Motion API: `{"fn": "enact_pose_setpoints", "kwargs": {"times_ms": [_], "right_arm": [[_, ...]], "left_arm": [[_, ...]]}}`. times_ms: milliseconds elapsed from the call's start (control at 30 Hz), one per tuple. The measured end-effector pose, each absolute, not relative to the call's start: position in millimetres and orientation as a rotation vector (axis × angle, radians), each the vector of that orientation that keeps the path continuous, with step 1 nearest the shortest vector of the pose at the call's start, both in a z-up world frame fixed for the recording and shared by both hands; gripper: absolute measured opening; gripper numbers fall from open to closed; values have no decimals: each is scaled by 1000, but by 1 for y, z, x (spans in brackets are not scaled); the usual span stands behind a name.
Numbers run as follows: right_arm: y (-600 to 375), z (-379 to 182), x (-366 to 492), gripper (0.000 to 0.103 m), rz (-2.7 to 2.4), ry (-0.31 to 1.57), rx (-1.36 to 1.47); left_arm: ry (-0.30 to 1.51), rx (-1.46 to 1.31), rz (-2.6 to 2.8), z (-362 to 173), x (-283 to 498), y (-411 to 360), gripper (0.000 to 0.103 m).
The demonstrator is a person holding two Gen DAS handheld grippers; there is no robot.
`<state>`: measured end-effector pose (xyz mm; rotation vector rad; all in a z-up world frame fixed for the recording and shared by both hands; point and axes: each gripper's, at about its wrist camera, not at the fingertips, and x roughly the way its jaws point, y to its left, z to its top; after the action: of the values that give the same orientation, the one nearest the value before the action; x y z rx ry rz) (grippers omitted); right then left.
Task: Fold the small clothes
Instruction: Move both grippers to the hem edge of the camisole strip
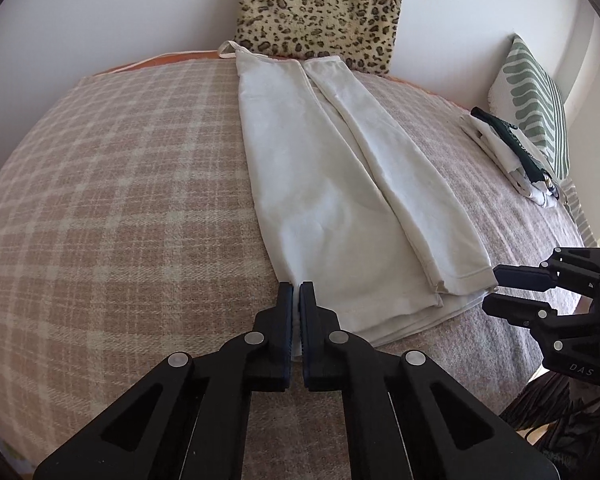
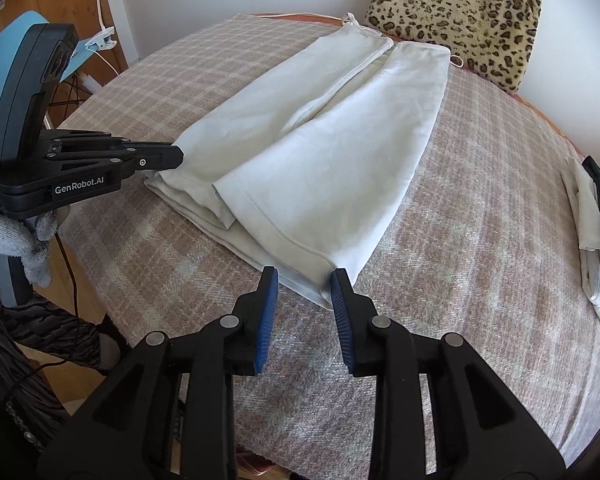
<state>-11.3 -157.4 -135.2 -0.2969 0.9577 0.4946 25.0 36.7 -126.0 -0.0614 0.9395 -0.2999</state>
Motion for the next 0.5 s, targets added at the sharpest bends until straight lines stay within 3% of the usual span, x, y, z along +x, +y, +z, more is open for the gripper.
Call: {"fn": "enact_pose_setpoints", "kwargs": {"times_ms": [333,400,500], "right_arm": [[-177,-135,-15,29,538,988,-210],[-183,-126,-18,29,567,964,-153],[-189,-114,-19,30,539,896,-129]], "left_arm": [[946,-201,-273,-118,18,63,3],[943,-227,-265,-113,17,64,20],[933,-262,-276,-109,21,63,29]]}}
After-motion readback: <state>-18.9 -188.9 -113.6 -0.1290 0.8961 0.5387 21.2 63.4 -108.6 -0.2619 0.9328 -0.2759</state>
